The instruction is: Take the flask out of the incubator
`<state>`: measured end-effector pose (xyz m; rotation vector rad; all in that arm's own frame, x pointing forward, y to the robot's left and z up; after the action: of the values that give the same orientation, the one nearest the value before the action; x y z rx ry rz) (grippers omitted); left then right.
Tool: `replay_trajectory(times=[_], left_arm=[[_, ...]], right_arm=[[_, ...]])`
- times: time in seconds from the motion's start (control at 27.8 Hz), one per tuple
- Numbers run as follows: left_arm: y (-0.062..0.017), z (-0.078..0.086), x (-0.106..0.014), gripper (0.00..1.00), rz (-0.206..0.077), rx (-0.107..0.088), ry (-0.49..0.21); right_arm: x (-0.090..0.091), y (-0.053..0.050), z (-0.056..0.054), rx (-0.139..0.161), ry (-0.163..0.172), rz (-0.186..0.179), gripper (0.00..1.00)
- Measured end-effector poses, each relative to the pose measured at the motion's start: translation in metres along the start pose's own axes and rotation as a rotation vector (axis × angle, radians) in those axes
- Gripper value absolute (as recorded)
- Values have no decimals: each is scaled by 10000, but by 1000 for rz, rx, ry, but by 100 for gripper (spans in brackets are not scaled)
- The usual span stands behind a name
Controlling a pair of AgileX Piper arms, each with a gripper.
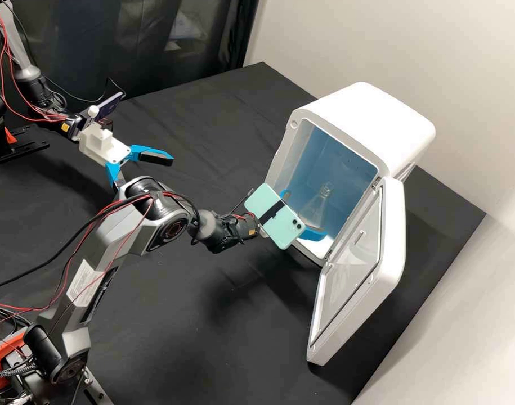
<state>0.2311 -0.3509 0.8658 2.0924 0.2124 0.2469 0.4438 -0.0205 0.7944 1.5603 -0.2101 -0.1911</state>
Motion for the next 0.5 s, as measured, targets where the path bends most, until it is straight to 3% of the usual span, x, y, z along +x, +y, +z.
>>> replay_trajectory(times=[0.18,0.29,0.5], left_arm=[[-1,7,1,100,-1,0,-3],[-1,7,1,100,-1,0,-3],[-1,7,1,100,-1,0,-3]], right_arm=[[149,14,-29,8,-21,-3,100],[224,39,-74,-13,-14,4,100],[307,72,-106,5,-43,2,100]])
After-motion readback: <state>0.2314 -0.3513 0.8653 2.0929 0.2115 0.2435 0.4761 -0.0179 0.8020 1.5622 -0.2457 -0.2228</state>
